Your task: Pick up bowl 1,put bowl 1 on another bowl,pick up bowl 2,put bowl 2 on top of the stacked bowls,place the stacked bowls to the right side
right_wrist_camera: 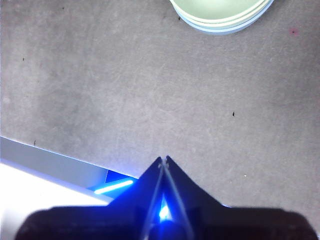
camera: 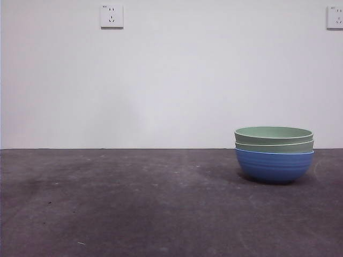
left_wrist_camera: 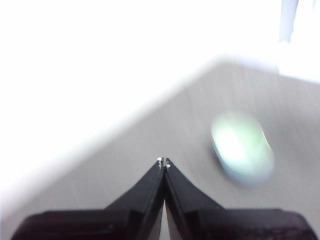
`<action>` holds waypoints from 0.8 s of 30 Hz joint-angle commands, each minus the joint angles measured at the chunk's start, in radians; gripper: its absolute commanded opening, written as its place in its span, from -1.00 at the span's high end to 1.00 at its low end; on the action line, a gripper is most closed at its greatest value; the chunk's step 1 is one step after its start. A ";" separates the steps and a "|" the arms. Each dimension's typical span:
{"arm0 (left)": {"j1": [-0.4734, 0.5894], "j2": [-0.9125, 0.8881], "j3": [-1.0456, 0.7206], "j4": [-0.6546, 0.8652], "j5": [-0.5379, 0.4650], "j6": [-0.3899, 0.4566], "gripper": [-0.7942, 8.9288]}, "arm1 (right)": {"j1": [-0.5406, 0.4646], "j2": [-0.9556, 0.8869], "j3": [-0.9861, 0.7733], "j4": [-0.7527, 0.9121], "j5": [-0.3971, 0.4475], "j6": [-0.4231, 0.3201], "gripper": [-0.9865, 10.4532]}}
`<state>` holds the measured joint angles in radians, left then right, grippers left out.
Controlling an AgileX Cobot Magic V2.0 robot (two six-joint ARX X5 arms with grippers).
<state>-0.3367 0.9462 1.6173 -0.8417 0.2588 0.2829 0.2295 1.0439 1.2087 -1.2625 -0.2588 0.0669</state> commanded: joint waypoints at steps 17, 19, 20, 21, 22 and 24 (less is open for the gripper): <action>0.346 -0.633 -1.089 0.829 -0.087 0.055 0.84 | 0.000 0.001 -0.008 0.002 0.003 0.006 0.83; 0.353 -0.679 -1.183 0.868 -0.111 0.025 0.84 | 0.000 0.001 -0.008 0.002 0.003 0.006 0.83; 0.356 -0.703 -1.231 0.882 -0.121 0.012 0.84 | 0.000 0.001 -0.008 0.002 0.003 0.006 0.83; 0.357 -0.723 -1.267 0.886 -0.132 -0.001 0.84 | 0.000 0.001 -0.008 0.002 0.003 0.006 0.83; 0.357 -0.747 -1.306 0.885 -0.141 -0.011 0.84 | 0.000 0.001 -0.008 0.002 0.003 0.006 0.83; 0.357 -0.788 -1.377 0.885 -0.160 -0.034 0.84 | 0.000 0.001 -0.008 0.002 0.003 0.006 0.83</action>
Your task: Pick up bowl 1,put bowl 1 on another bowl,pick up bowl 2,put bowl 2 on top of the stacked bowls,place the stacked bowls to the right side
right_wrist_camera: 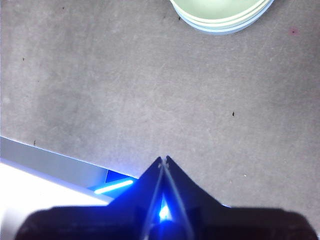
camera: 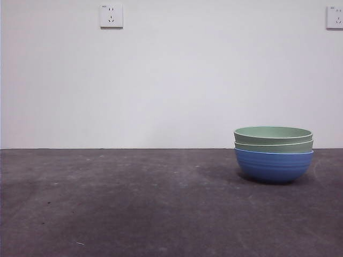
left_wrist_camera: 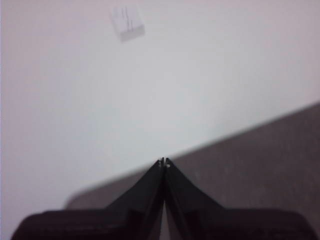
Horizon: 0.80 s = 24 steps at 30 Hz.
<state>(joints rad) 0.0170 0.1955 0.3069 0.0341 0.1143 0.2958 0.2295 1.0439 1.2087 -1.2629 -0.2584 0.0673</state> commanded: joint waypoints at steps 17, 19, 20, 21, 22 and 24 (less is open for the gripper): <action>0.004 -0.194 -0.304 -0.150 -0.028 -0.121 0.84 | 0.000 0.001 -0.008 0.002 0.003 0.006 0.83; 0.004 -0.194 -0.304 -0.198 -0.028 -0.127 0.84 | 0.000 0.001 -0.008 0.002 0.003 0.006 0.83; 0.004 -0.194 -0.304 -0.221 -0.029 -0.136 0.84 | 0.000 0.001 -0.008 0.002 0.003 0.006 0.83; 0.004 -0.194 -0.303 -0.214 -0.029 -0.142 0.84 | 0.000 0.001 -0.008 0.002 0.003 0.006 0.83; 0.004 -0.194 -0.303 -0.216 -0.028 -0.146 0.84 | 0.000 0.001 -0.008 0.002 0.003 0.006 0.83; 0.004 -0.194 -0.303 -0.215 -0.028 -0.151 0.84 | 0.000 0.001 -0.009 0.002 0.003 0.006 0.83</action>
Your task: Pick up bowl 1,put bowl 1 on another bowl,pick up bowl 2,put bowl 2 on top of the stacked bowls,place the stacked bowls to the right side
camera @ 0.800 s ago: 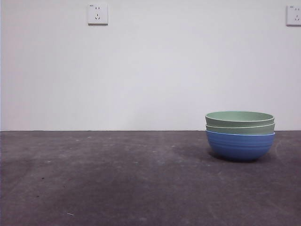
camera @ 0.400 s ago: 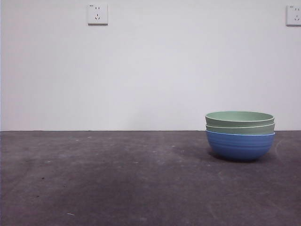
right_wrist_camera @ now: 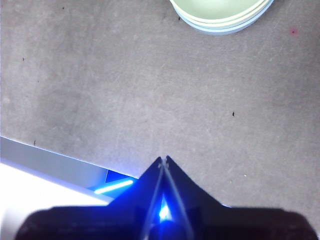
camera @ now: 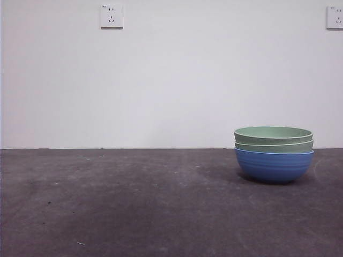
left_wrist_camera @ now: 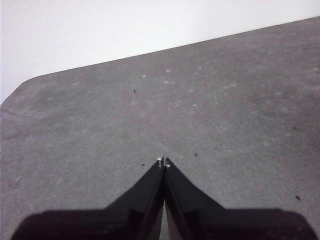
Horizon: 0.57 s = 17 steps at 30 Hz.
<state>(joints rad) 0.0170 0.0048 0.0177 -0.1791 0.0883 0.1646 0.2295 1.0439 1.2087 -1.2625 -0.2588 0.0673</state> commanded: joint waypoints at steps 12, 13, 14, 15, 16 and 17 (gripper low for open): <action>0.004 -0.003 -0.014 -0.001 -0.009 -0.019 0.84 | 0.000 0.001 -0.008 0.002 0.003 0.006 0.83; 0.004 -0.003 -0.014 -0.001 -0.009 -0.020 0.84 | 0.000 0.001 -0.008 0.002 0.003 0.006 0.83; 0.004 -0.003 -0.014 -0.001 -0.009 -0.020 0.84 | 0.000 0.001 -0.009 0.002 0.003 0.006 0.83; 0.004 -0.003 -0.014 -0.001 -0.009 -0.020 0.84 | 0.000 0.001 -0.008 0.002 0.003 0.006 0.83; 0.004 -0.003 -0.014 -0.001 -0.009 -0.020 0.84 | 0.000 0.001 -0.008 0.002 0.003 0.006 0.83; 0.004 -0.003 -0.014 -0.001 -0.009 -0.020 0.84 | 0.000 0.001 -0.008 0.002 0.003 0.006 0.83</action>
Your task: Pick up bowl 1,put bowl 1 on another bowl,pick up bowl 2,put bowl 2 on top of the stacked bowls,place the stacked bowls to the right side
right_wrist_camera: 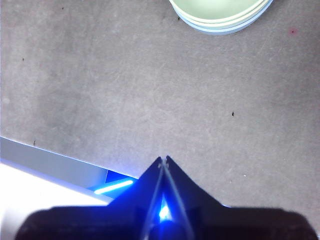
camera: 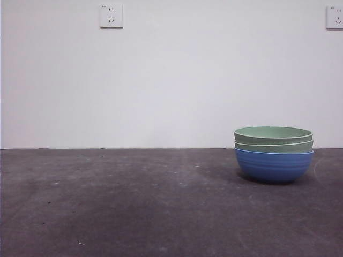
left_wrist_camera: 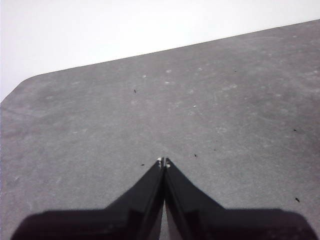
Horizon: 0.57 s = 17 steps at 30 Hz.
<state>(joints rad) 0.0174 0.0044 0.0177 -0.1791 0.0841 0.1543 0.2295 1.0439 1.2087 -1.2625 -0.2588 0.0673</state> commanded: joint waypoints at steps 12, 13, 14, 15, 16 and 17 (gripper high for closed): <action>0.004 -0.003 -0.014 -0.001 -0.005 -0.009 0.84 | -0.045 -0.036 -0.024 0.172 0.029 -0.157 0.83; 0.004 -0.003 -0.014 -0.001 -0.005 -0.009 0.84 | -0.060 -0.066 -0.050 0.285 0.019 -0.162 0.83; 0.004 -0.003 -0.014 -0.001 -0.005 -0.010 0.84 | -0.068 -0.092 -0.080 0.377 0.001 -0.159 0.83; 0.004 -0.003 -0.014 -0.001 -0.005 -0.010 0.84 | -0.075 -0.121 -0.119 0.466 -0.031 -0.153 0.83; 0.004 -0.003 -0.014 -0.001 -0.005 -0.010 0.84 | -0.085 -0.164 -0.186 0.578 -0.076 -0.146 0.83; 0.004 -0.003 -0.014 -0.001 -0.005 -0.010 0.84 | -0.094 -0.197 -0.245 0.659 -0.100 -0.143 0.83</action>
<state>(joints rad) 0.0174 0.0044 0.0177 -0.1791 0.0841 0.1520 0.1398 0.8745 1.0386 -0.7158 -0.3302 -0.0639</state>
